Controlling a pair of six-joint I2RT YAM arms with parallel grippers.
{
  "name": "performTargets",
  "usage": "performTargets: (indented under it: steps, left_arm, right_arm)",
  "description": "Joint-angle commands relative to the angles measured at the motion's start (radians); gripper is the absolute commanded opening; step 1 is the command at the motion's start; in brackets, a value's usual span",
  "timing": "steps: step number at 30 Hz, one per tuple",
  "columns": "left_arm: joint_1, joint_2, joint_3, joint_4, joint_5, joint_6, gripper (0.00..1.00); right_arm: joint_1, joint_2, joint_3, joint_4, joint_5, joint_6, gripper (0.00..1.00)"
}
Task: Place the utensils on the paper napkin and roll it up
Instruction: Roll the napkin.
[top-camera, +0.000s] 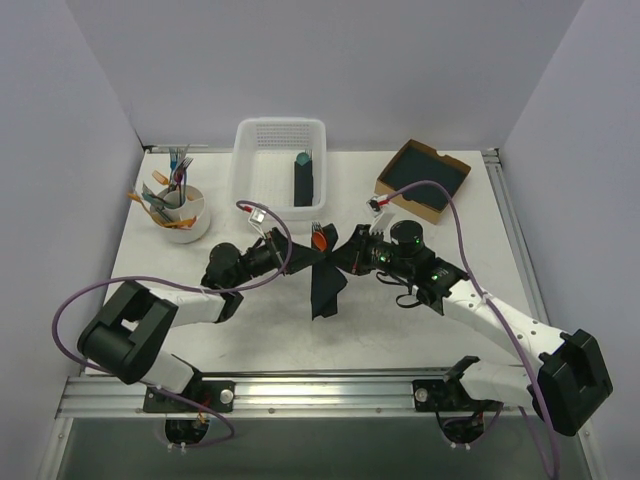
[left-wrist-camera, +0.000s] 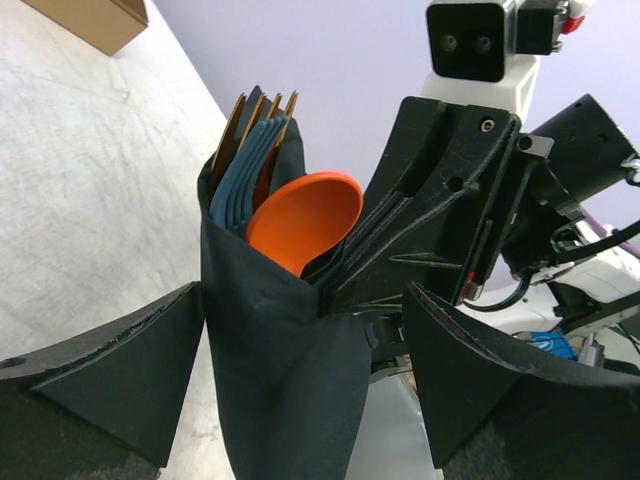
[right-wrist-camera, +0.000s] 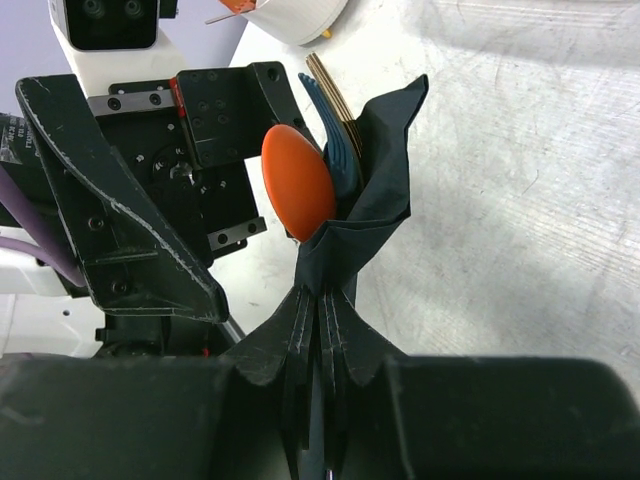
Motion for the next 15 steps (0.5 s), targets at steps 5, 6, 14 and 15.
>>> performTargets:
  steps: [5, 6, 14, 15]
  left_arm:
    - [-0.007, 0.059, 0.048, 0.194, 0.056, -0.077, 0.86]
    - [-0.007, 0.062, 0.049, 0.197, 0.059, -0.078, 0.84]
    - [-0.015, 0.071, 0.056, 0.22, 0.059, -0.094, 0.77]
    - [-0.015, 0.069, 0.057, 0.22, 0.061, -0.094, 0.77]
  right_arm:
    - [0.01, -0.037, 0.051, 0.067, -0.045, 0.023, 0.0]
    - [0.01, -0.035, 0.051, 0.07, -0.046, 0.023, 0.0]
    - [0.016, -0.024, 0.051, 0.091, -0.06, 0.035, 0.0]
    - [0.016, -0.021, 0.051, 0.093, -0.061, 0.036, 0.0]
